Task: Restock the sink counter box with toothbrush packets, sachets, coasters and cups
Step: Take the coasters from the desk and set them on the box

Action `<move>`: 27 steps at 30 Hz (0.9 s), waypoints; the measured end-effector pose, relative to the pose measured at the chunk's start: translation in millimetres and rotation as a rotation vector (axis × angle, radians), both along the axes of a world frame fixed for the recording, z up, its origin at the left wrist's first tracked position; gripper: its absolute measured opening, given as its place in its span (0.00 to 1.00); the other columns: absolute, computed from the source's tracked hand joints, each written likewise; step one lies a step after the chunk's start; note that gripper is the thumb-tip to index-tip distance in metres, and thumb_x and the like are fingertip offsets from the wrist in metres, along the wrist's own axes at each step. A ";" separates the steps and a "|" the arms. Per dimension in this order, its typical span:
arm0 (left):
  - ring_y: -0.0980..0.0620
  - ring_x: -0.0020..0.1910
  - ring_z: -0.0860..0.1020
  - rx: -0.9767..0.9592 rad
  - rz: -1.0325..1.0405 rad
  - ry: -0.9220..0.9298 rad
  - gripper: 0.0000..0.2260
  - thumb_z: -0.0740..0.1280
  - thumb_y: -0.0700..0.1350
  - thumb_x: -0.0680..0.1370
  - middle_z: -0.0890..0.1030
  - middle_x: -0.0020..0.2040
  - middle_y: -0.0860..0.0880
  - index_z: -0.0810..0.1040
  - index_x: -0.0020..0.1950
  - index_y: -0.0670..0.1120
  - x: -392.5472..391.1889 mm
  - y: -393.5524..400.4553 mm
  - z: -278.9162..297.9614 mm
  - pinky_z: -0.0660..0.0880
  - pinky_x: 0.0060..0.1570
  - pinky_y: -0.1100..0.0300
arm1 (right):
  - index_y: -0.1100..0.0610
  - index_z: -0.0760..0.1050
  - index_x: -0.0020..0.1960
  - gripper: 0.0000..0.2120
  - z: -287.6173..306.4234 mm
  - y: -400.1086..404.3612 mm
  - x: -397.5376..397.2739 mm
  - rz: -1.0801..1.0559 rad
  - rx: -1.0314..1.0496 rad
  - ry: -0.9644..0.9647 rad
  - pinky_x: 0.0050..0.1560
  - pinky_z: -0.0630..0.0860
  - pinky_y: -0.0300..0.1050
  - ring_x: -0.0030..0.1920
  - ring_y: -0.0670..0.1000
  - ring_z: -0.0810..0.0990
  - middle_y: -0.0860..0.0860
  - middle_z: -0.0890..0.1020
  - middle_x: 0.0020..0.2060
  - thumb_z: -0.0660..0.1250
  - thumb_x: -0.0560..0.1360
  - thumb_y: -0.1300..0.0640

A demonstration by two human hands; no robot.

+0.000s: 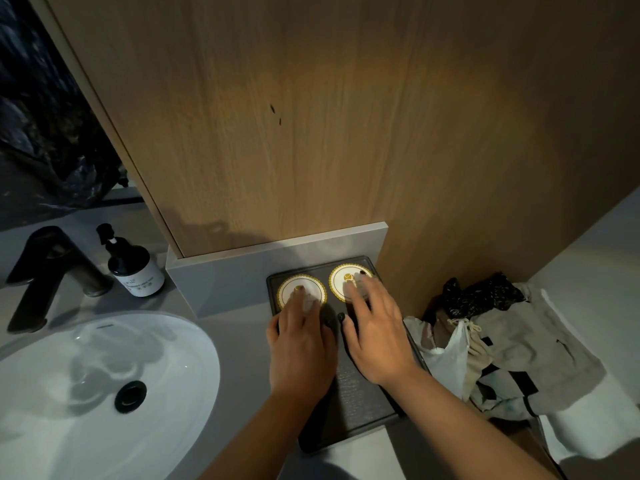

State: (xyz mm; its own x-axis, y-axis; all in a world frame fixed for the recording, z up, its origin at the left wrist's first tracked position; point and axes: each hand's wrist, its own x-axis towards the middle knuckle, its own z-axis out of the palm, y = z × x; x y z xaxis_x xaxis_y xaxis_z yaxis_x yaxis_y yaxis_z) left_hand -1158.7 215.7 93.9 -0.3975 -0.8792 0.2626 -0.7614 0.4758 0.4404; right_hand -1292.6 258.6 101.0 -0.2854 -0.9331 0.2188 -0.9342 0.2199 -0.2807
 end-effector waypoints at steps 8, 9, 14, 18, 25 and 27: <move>0.41 0.63 0.75 -0.024 0.032 -0.069 0.21 0.54 0.50 0.76 0.76 0.65 0.41 0.79 0.62 0.46 -0.4 -0.5 -2.6 0.71 0.61 0.47 | 0.57 0.73 0.65 0.23 -0.9 0.1 -0.5 0.006 0.050 0.031 0.67 0.67 0.60 0.66 0.56 0.71 0.54 0.75 0.63 0.50 0.78 0.50; 0.41 0.63 0.76 -0.029 0.034 -0.078 0.21 0.54 0.50 0.76 0.76 0.65 0.41 0.79 0.62 0.46 -0.6 -0.7 -3.0 0.72 0.61 0.47 | 0.57 0.73 0.65 0.22 -0.9 0.2 -0.4 0.009 0.044 0.038 0.67 0.67 0.60 0.66 0.55 0.72 0.54 0.75 0.62 0.50 0.78 0.50; 0.43 0.63 0.76 -0.067 0.024 -0.079 0.20 0.54 0.49 0.76 0.77 0.64 0.43 0.79 0.61 0.46 -1.0 -0.1 -2.9 0.72 0.61 0.47 | 0.57 0.74 0.65 0.21 -0.9 1.5 -0.5 0.015 0.025 0.056 0.67 0.67 0.59 0.65 0.54 0.73 0.53 0.76 0.62 0.50 0.78 0.51; 0.44 0.63 0.76 -0.098 0.027 -0.088 0.20 0.55 0.49 0.76 0.79 0.62 0.44 0.79 0.61 0.45 -1.9 -0.4 -1.6 0.72 0.60 0.49 | 0.57 0.73 0.65 0.22 -2.7 1.3 -1.3 0.010 0.025 0.050 0.68 0.67 0.59 0.65 0.54 0.72 0.54 0.75 0.62 0.50 0.78 0.51; 0.43 0.64 0.76 -0.065 0.026 -0.079 0.20 0.54 0.50 0.76 0.78 0.63 0.44 0.79 0.62 0.46 -1.0 0.0 -0.5 0.71 0.61 0.48 | 0.57 0.73 0.66 0.22 -3.5 1.7 -1.5 0.007 0.025 0.047 0.68 0.67 0.59 0.66 0.55 0.72 0.54 0.76 0.62 0.50 0.78 0.51; 0.43 0.64 0.75 -0.043 0.027 -0.052 0.20 0.54 0.50 0.76 0.78 0.63 0.44 0.79 0.62 0.46 -0.5 -0.1 -0.8 0.70 0.63 0.48 | 0.57 0.73 0.65 0.22 -3.3 2.0 -1.4 0.008 0.021 0.046 0.67 0.67 0.59 0.65 0.55 0.73 0.54 0.76 0.62 0.51 0.78 0.51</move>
State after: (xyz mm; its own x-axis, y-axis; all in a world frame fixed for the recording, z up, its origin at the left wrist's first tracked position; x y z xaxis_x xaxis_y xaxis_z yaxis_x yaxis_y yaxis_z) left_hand -1159.3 215.5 93.1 -0.3875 -0.8782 0.2802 -0.7956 0.4722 0.3797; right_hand -1294.0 260.5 97.7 -0.2676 -0.9400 0.2117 -0.9479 0.2174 -0.2328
